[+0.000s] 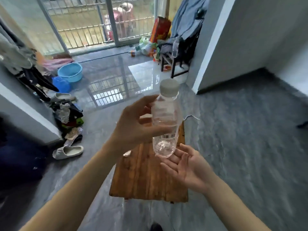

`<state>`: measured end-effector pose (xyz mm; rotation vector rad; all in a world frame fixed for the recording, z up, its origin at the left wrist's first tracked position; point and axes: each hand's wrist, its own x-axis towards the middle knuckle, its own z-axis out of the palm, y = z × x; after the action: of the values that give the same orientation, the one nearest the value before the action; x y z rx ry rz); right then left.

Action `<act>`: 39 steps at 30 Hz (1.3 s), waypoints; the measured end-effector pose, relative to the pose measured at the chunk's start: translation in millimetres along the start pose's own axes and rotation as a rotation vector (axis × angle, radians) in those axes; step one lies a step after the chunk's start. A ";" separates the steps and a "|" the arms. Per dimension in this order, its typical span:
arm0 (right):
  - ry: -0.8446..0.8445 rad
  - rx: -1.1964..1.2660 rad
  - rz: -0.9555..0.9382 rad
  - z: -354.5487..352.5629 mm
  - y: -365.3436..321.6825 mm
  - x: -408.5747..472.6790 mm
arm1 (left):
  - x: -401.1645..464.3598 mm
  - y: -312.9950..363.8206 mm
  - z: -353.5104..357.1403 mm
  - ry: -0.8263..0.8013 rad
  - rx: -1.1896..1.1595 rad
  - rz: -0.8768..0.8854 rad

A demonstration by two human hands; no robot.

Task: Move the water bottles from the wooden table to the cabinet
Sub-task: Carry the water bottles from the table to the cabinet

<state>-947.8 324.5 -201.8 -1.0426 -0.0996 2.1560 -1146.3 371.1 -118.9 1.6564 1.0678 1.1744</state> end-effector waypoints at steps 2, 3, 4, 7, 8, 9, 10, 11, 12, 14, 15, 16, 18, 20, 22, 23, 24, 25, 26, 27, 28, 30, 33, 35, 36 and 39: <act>0.007 -0.018 -0.065 1.4 -22.4 -31.3 | 18.1 30.7 16.0 -0.048 -0.018 0.060; 0.009 -0.008 -0.096 2.7 -31.9 -46.3 | 25.3 44.6 24.0 -0.081 -0.013 0.088; 0.009 0.000 -0.121 3.9 -39.3 -59.1 | 32.2 58.4 31.3 -0.113 -0.012 0.117; 0.033 0.051 -0.206 8.0 -54.2 -90.3 | 51.1 92.8 49.5 -0.196 0.002 0.205; 0.037 0.073 -0.235 9.5 -56.9 -98.6 | 56.4 101.4 52.7 -0.217 0.008 0.227; 0.034 0.086 -0.256 11.2 -58.0 -106.5 | 60.6 108.8 55.2 -0.241 0.019 0.244; 0.033 0.095 -0.274 13.7 -57.4 -114.5 | 63.8 115.9 56.9 -0.269 0.018 0.257; 0.033 0.100 -0.293 15.8 -56.5 -121.6 | 66.1 122.4 58.4 -0.299 0.009 0.267; 0.034 0.110 -0.311 18.5 -55.0 -128.4 | 67.4 128.0 59.9 -0.332 -0.006 0.273; 0.039 0.138 -0.346 22.7 -50.4 -141.9 | 69.1 137.8 64.1 -0.397 -0.033 0.290; 0.049 0.151 -0.367 23.5 -47.7 -148.7 | 69.5 142.0 67.1 -0.428 -0.050 0.298; 0.065 0.163 -0.390 23.8 -44.6 -155.7 | 69.5 146.1 70.3 -0.457 -0.066 0.304; 0.097 0.183 -0.428 22.4 -37.9 -170.2 | 69.2 152.8 78.2 -0.521 -0.106 0.318; 0.129 0.198 -0.460 18.0 -29.9 -183.8 | 66.8 158.2 88.9 -0.582 -0.143 0.335; 0.152 0.235 -0.497 12.1 -21.4 -197.0 | 61.6 163.2 102.4 -0.636 -0.173 0.344; 0.163 0.255 -0.516 8.3 -17.3 -204.1 | 58.6 165.6 110.2 -0.659 -0.185 0.351; 0.173 0.268 -0.536 4.4 -13.8 -211.6 | 56.0 168.8 118.4 -0.681 -0.197 0.357; 0.184 0.278 -0.555 0.7 -11.1 -219.1 | 53.6 172.1 126.8 -0.702 -0.209 0.359; 0.194 0.293 -0.573 -3.3 -8.7 -226.7 | 50.9 175.9 135.3 -0.727 -0.222 0.357; 0.203 0.313 -0.587 -7.7 -6.4 -234.3 | 48.2 179.8 143.7 -0.754 -0.229 0.355; 0.211 0.333 -0.600 -12.5 -3.8 -241.6 | 45.5 183.9 152.8 -0.777 -0.233 0.355; 0.219 0.372 -0.629 -21.0 3.1 -255.5 | 39.4 192.1 170.7 -0.810 -0.229 0.356; 0.225 0.434 -0.675 -37.4 15.0 -275.6 | 27.0 203.4 200.3 -0.867 -0.226 0.344; 0.225 0.464 -0.698 -51.0 22.5 -289.1 | 17.1 209.4 222.6 -0.915 -0.209 0.337; 0.226 0.478 -0.708 -58.0 25.4 -295.9 | 11.7 212.4 234.2 -0.937 -0.200 0.337; 0.239 0.509 -0.736 -83.0 31.4 -319.8 | -7.5 224.6 271.0 -0.990 -0.167 0.353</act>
<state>-777.1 77.4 -60.5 -0.7847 0.1524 1.2859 -847.6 256.9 28.2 1.9736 0.0568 0.4643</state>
